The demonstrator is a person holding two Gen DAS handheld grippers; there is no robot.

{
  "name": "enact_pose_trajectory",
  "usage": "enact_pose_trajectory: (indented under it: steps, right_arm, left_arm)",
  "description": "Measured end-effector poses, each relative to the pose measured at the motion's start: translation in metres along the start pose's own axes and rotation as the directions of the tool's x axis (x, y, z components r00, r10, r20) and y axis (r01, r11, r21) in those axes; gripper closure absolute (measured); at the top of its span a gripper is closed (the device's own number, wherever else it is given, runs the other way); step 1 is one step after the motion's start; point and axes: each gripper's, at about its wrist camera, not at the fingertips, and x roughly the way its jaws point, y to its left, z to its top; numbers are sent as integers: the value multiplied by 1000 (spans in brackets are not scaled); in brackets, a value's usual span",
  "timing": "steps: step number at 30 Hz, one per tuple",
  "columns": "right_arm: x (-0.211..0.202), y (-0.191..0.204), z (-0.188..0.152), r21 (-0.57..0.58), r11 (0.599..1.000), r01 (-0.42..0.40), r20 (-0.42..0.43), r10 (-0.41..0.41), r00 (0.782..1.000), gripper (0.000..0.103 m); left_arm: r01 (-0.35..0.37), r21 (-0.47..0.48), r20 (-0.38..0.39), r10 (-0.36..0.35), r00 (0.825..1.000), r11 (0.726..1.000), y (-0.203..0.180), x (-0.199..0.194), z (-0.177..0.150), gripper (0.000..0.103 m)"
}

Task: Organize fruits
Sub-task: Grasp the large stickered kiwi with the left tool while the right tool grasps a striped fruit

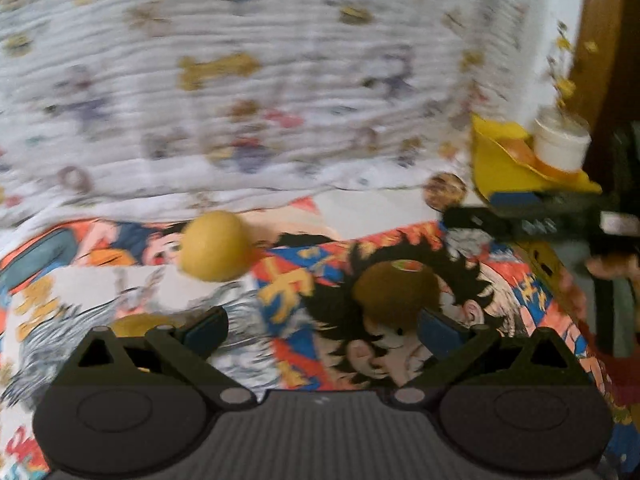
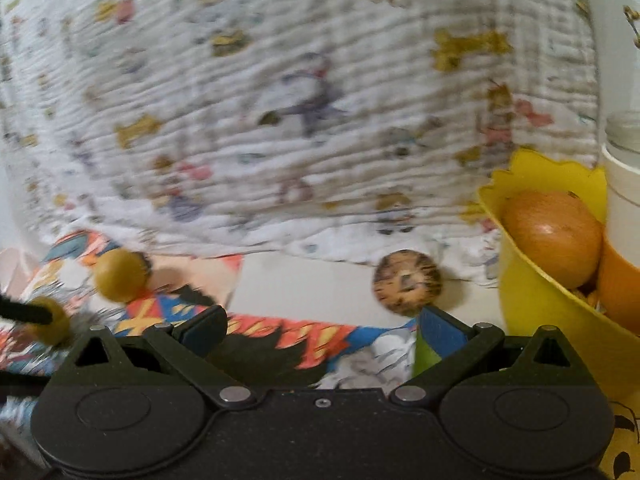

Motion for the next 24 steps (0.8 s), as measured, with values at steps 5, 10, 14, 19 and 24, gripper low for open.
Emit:
enact_pose_trajectory:
  steps: [5, 10, 14, 19, 24]
  right_arm:
    - [19, -12, 3, 53, 995, 90, -3, -90, 996, 2]
    - [35, -10, 2, 52, 992, 116, -23, -115, 993, 2]
    - [45, -9, 5, 71, 988, 138, -31, -136, 990, 4]
    - [54, -8, 7, 82, 978, 194, -37, -192, 981, 14]
    - [59, -10, 7, 98, 966, 238, -38, -235, 971, 21]
  left_arm:
    - [25, 54, 1, -25, 1000, 998, -24, 22, 5, 1]
    - [40, 54, -6, -40, 999, 998, -37, 42, 11, 1]
    - [49, 54, -18, -48, 999, 997, -41, 52, 11, 1]
    - [57, 54, -18, -56, 998, 997, -43, 60, 11, 8]
    - [92, 28, -22, -92, 996, 995, -43, 66, 12, 18]
